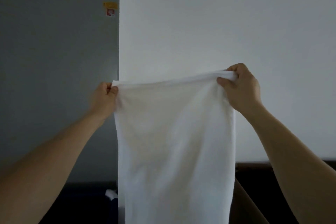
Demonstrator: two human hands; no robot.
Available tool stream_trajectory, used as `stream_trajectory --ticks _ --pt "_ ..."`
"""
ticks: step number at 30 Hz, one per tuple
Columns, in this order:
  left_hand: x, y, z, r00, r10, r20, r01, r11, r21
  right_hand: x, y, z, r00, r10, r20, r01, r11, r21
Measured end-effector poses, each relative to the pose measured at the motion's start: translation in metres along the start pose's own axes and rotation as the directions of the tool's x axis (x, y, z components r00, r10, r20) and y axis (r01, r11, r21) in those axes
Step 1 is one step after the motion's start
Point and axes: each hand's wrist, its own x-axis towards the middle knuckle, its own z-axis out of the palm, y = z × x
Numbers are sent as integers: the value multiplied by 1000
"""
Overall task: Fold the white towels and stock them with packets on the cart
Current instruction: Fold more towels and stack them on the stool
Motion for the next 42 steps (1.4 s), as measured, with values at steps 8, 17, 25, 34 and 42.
stream_trajectory --ticks 8,17,25,34,42 --pt "-6 16 12 983 -182 14 178 938 -299 -1 12 -2 977 208 58 -215 961 172" --pt "-11 6 11 989 -146 -19 136 954 -268 -19 19 5 931 264 252 -333 896 294" --pt "-37 -11 10 992 -128 -10 127 991 -50 -40 37 17 897 319 308 -408 865 293" --pt "-11 18 11 986 15 -165 -37 990 -134 -15 12 8 982 185 48 -189 894 406" --pt "-27 -10 18 991 -29 -129 28 1000 -13 -27 29 15 975 208 81 -222 938 266"
